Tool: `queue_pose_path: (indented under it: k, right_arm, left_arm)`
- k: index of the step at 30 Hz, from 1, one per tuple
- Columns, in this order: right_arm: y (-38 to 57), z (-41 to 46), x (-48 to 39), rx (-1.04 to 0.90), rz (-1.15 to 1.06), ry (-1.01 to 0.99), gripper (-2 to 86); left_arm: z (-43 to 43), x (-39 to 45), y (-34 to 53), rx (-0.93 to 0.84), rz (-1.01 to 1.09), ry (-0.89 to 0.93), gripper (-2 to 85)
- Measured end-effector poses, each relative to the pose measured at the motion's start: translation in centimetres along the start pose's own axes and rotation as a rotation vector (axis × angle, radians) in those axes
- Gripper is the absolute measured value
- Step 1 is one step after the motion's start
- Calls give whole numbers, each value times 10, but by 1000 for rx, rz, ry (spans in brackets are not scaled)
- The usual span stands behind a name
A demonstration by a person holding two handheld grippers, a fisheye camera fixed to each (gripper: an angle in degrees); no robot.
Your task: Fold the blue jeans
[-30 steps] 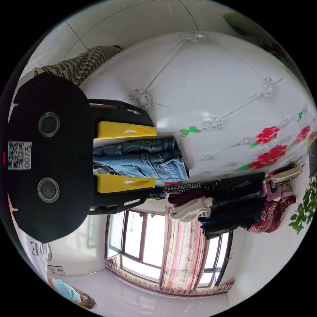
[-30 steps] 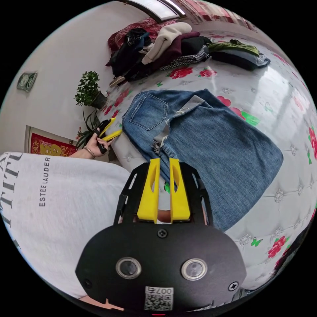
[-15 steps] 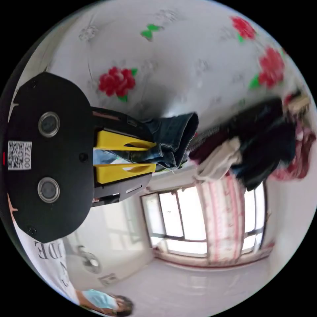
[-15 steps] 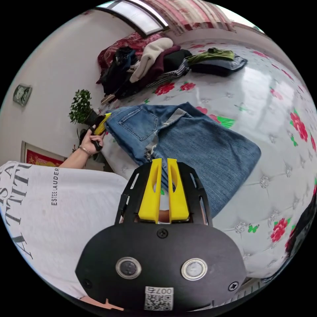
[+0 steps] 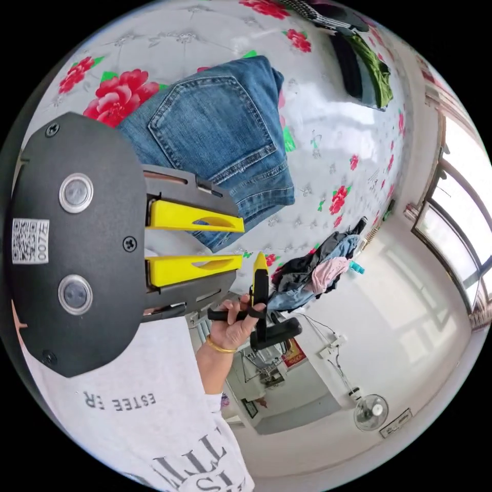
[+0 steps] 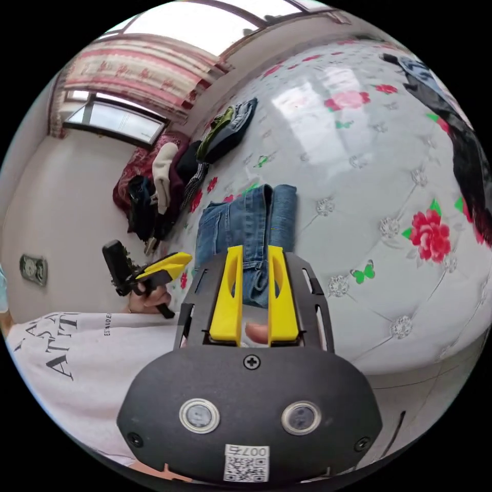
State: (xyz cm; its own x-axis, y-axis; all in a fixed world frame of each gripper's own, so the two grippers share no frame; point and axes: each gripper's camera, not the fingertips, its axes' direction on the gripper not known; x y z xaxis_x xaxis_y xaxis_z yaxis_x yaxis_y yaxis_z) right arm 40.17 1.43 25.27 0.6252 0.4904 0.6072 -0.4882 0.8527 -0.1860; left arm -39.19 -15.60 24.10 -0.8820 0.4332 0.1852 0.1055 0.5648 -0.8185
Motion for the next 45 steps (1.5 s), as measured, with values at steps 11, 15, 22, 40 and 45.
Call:
queue_pose_path:
  k: [11, 15, 22, 40, 45]
  right_arm:
    - [-38, 46, 42, -169, 109, -63, 101]
    - [-65, 70, 45, -286, 112, -29, 64]
    - [-129, 84, -32, -499, -228, 183, 12]
    - [-506, 149, -374, -32, -864, 694, 29]
    - [-410, 205, -250, -192, -680, 284, 26]
  left_arm:
    - [-50, -151, 52, 64, -453, -222, 141]
    - [-5, -190, 55, -71, -529, -143, 151]
    - [19, -215, 39, 42, -571, 29, 52]
    - [16, -298, -230, 461, -466, -275, 123]
    - [60, -300, -160, 239, -368, -397, 112]
